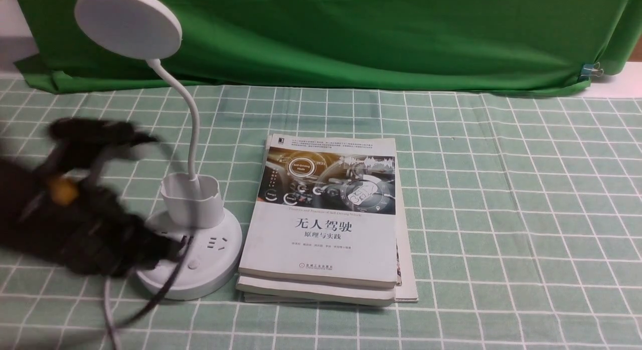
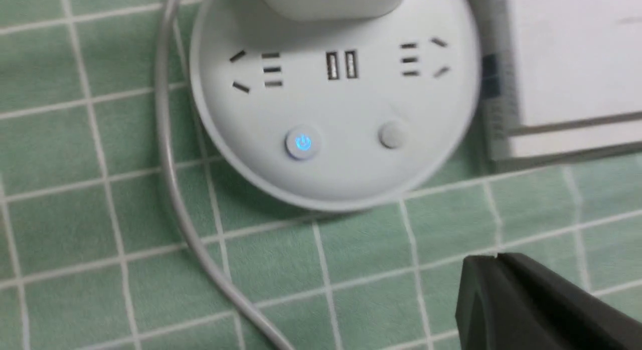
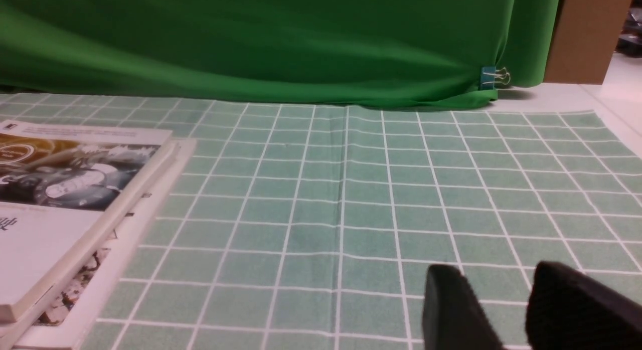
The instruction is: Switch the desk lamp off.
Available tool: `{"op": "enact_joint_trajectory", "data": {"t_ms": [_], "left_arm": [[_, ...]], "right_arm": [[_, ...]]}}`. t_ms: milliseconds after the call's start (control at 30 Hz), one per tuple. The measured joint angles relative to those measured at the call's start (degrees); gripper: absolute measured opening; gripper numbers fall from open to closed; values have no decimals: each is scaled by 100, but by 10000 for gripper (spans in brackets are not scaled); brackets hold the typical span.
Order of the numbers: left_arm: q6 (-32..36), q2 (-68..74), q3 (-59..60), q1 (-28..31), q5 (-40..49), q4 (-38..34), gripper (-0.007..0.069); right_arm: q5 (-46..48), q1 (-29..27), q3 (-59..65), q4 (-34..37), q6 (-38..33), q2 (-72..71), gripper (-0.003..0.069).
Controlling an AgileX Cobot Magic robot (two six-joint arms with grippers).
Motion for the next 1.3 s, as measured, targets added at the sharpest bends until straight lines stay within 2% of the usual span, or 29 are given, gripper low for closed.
{"op": "enact_joint_trajectory", "data": {"t_ms": [233,400,1200,1300], "left_arm": [[0,-3060,1859,0,-1598,-465,0],[0,-4109,2550,0,-2020,-502,0],[146,-4436,2791,0,-2238,-492,0],[146,-4574,2872,85,-2484,-404,0]], "right_arm": [[0,0,0,0,0,0,242],[0,0,0,0,0,0,242],[0,0,0,0,0,0,242],[0,0,0,0,0,0,242]]}}
